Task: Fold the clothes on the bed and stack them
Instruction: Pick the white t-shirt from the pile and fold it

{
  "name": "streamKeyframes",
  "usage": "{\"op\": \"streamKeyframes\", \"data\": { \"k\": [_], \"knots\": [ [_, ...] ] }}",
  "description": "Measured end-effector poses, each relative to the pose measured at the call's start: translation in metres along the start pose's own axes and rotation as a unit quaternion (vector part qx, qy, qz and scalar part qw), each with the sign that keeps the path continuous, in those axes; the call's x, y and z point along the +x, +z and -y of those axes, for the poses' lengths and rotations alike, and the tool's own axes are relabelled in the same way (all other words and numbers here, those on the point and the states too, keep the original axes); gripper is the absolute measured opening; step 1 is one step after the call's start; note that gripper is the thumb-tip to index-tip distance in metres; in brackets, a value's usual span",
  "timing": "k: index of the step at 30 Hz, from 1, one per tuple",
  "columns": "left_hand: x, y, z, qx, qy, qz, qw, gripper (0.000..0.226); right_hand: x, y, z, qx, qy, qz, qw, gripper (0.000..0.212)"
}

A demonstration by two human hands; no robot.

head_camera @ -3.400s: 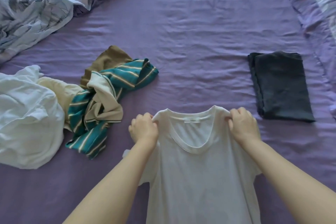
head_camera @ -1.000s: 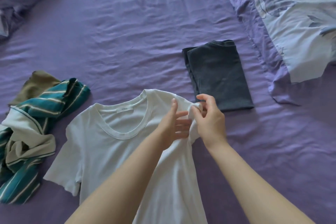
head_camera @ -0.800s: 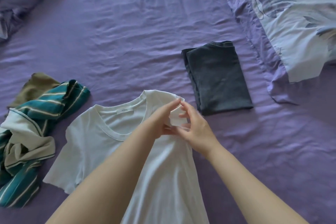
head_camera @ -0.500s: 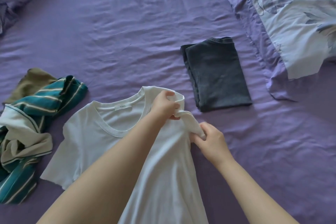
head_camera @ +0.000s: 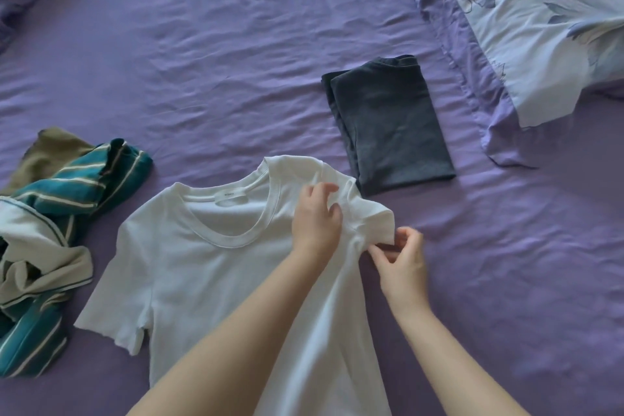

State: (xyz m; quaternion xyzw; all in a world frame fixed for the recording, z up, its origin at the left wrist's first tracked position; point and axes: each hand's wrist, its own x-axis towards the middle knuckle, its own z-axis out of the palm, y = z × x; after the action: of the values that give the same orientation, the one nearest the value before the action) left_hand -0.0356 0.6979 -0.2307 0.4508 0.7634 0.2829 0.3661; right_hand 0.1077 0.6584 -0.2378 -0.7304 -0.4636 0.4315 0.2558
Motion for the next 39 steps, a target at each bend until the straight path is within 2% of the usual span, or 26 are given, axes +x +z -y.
{"op": "streamKeyframes", "data": {
  "k": [4,7,9,14,16,18,21,24,26,28,30,32,34,36,39],
  "knots": [
    [-0.047,-0.009,0.019,0.084,0.088,-0.032,0.992,0.016,-0.044,0.004,-0.015,-0.054,0.014,0.021,0.998,0.035],
    [-0.085,-0.027,0.050,0.133,0.098,-0.039,0.985,0.017,-0.076,0.007,-0.025,-0.164,-0.011,0.071,0.984,0.027],
    [-0.112,-0.041,0.075,0.178,0.104,-0.039,0.978,0.018,-0.093,0.009,-0.032,-0.223,-0.023,0.095,0.970,0.035],
    [-0.160,-0.068,0.112,0.294,0.120,0.010,0.948,0.052,-0.111,-0.008,-0.038,-0.261,0.009,0.039,0.965,0.034],
    [-0.168,-0.078,0.119,0.310,0.116,0.014,0.943,0.059,-0.115,-0.014,-0.038,-0.309,-0.022,0.033,0.950,0.041],
    [-0.171,-0.088,0.126,0.302,0.097,0.005,0.948,0.057,-0.115,-0.012,-0.036,-0.384,-0.106,0.040,0.916,0.050],
    [-0.170,-0.110,0.137,0.272,0.008,-0.043,0.961,0.046,-0.113,0.008,-0.016,-0.459,-0.234,0.042,0.856,0.052],
    [-0.159,-0.145,0.155,0.274,-0.109,-0.117,0.948,0.046,-0.111,0.049,0.007,-0.456,-0.330,0.124,0.817,0.052],
    [-0.145,-0.169,0.164,0.253,-0.180,-0.154,0.938,0.048,-0.111,0.077,0.024,-0.453,-0.341,0.207,0.797,0.056],
    [-0.130,-0.196,0.175,0.213,-0.234,-0.180,0.931,0.052,-0.111,0.113,0.041,-0.473,-0.360,0.264,0.759,0.054],
    [-0.114,-0.217,0.183,0.176,-0.291,-0.174,0.924,0.058,-0.106,0.145,0.058,-0.495,-0.368,0.298,0.728,0.054],
    [-0.102,-0.229,0.190,0.194,-0.339,-0.143,0.909,0.055,-0.104,0.173,0.075,-0.501,-0.377,0.303,0.718,0.055],
    [-0.098,-0.235,0.191,0.220,-0.343,-0.123,0.905,0.037,-0.106,0.194,0.086,-0.511,-0.381,0.310,0.706,0.057],
    [-0.096,-0.240,0.191,0.208,-0.301,-0.155,0.918,0.023,-0.111,0.209,0.091,-0.522,-0.385,0.315,0.693,0.061],
    [-0.094,-0.251,0.184,0.077,-0.205,-0.213,0.952,0.013,-0.119,0.224,0.094,-0.529,-0.402,0.305,0.682,0.071]
  ]
}}
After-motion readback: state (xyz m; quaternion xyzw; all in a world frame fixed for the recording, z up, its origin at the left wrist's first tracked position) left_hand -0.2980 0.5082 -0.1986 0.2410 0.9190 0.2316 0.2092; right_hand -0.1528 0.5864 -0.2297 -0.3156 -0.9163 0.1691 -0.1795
